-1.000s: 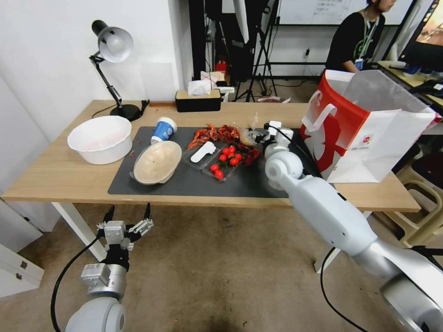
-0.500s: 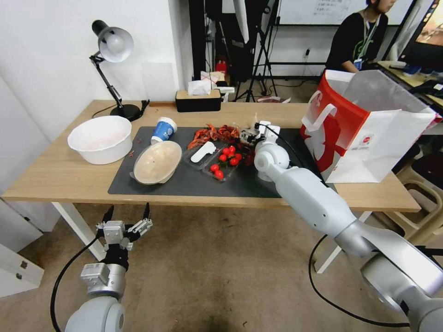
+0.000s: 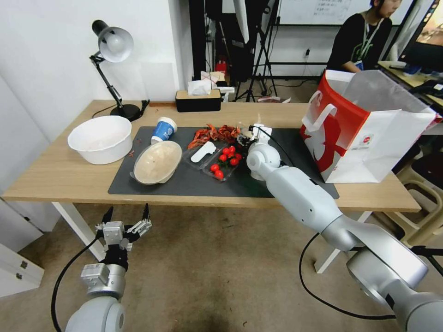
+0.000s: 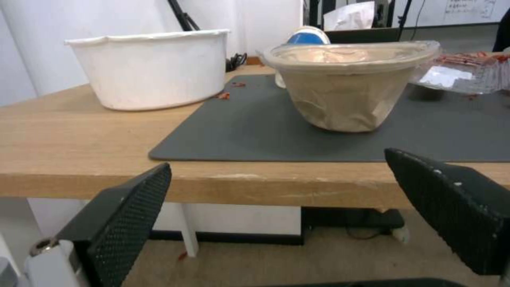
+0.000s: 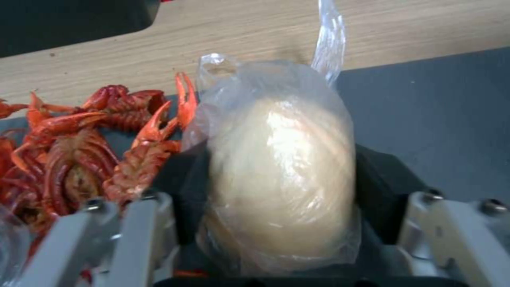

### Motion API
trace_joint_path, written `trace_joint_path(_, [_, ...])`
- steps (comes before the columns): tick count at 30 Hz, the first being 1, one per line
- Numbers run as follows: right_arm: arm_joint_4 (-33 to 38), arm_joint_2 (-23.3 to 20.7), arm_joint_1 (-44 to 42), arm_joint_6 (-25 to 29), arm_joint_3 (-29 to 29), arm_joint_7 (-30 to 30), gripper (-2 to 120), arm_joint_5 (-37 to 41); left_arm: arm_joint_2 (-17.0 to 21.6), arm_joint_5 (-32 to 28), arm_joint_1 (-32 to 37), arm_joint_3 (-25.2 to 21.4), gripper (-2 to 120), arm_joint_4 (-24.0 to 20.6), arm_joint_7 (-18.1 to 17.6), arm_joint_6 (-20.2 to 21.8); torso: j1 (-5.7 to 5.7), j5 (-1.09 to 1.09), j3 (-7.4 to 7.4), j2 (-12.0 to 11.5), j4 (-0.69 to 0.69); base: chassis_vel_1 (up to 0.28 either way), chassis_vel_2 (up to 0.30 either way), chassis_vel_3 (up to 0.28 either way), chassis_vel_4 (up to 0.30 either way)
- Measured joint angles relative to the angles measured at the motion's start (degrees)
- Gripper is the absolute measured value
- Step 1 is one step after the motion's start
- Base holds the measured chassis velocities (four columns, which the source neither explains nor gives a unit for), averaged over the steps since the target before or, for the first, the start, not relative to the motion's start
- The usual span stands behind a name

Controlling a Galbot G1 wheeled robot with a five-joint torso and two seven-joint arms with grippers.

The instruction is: Pick up the trash from the table and place it into the takeout bag.

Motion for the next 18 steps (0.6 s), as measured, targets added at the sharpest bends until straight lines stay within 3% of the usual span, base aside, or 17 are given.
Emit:
trace_joint_path(8, [-0.5, 0.1, 0.0, -0.2, 0.2, -0.1, 26, -0.6, 0.0, 0.0, -0.2, 0.1, 100, 0.3, 0.0, -0.1, 0.0, 0.0, 0.0, 0.0, 0.0, 0.0, 0.0, 0.0, 0.0])
trace_joint_path(18, [0.6, -0.7, -0.6, -0.5, 0.7, 0.2, 8, -0.8, 0.1, 0.0, -0.3, 0.2, 100, 0.4, 0.0, -0.1, 0.0, 0.0, 0.0, 0.0, 0.0, 0.0, 0.0, 0.0, 0.0])
